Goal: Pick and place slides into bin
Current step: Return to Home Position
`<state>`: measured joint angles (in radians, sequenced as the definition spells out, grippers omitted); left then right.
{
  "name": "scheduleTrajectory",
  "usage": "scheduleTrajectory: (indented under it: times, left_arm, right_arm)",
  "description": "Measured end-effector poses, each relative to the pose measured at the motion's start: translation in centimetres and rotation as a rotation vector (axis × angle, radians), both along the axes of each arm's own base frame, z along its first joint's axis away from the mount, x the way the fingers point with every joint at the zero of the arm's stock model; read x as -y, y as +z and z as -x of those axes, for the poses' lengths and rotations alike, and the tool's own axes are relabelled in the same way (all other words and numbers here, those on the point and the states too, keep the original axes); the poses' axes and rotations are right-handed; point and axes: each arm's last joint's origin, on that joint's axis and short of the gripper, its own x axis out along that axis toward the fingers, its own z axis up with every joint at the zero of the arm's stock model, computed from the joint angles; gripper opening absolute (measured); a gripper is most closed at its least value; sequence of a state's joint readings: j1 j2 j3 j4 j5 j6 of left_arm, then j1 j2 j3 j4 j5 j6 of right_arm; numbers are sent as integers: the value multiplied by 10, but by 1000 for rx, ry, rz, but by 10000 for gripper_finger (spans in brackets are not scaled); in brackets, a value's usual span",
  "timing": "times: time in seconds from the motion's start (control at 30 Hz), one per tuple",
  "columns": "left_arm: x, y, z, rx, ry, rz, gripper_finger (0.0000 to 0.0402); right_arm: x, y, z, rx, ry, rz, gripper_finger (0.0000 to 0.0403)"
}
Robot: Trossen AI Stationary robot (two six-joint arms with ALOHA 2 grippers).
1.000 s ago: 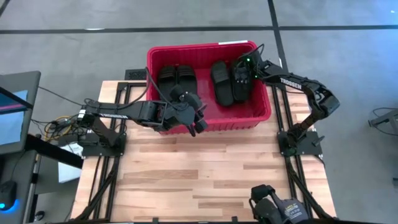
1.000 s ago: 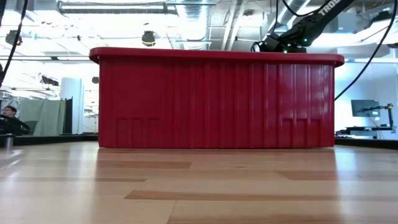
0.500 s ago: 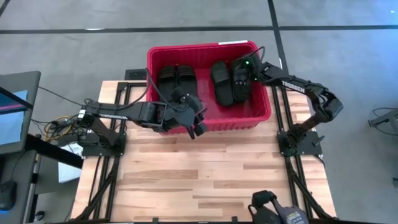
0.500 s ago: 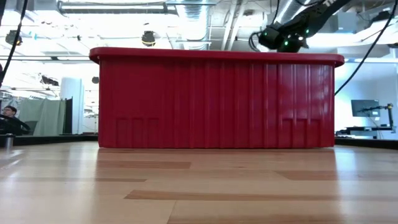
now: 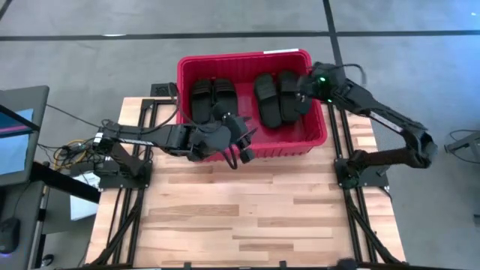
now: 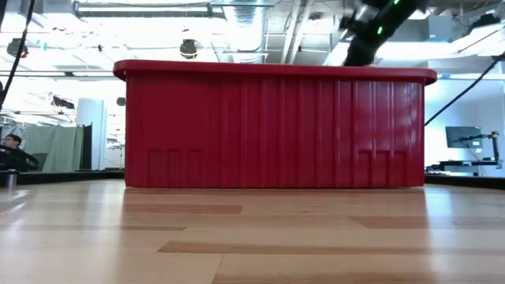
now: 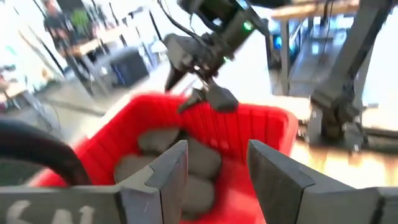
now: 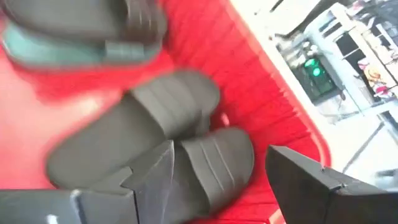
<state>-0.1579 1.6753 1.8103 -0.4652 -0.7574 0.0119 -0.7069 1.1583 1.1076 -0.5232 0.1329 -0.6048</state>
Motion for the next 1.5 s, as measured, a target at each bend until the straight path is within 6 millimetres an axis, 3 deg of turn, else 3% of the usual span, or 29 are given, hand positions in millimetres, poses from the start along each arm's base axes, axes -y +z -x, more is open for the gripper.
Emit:
scheduleTrajectory:
  times: [0.13, 0.23, 0.43, 0.53, 0.67, 0.87, 0.97, 1.17, 1.33, 1.5]
  left_arm:
    - [8, 17, 3, 73, 27, -113, 156]
    - [10, 30, 7, 122, 150, -199, 156]
    - [6, 43, 18, 1, 446, -349, 156]
    - [2, 43, 19, -24, 502, -356, 156]
    - [-1, 43, 15, 64, 413, -310, 156]
    - [-5, 49, 6, 232, 76, -269, 156]
    - [-13, 52, 5, 292, 88, -238, 156]
    - [-21, 59, 10, 407, 279, -146, 156]
    - [-18, 55, 7, 328, 144, -211, 156]
    - [-25, 43, 1, 252, 15, -178, 156]
  right_arm:
    - [-31, 22, 12, 162, 6, -20, 240]
    - [-53, 37, 23, 278, 34, -28, 240]
    - [-86, 59, 45, 515, 76, -88, 240]
    - [-97, 66, 53, 596, 101, -123, 240]
    - [-108, 70, 58, 670, 132, -182, 240]
    - [-121, 75, 59, 759, 194, -273, 240]
    - [-128, 78, 57, 795, 244, -303, 240]
    - [-144, 90, 53, 875, 410, -292, 240]
    - [-156, 92, 53, 841, 526, -240, 240]
    - [-160, 89, 69, 805, 555, -250, 240]
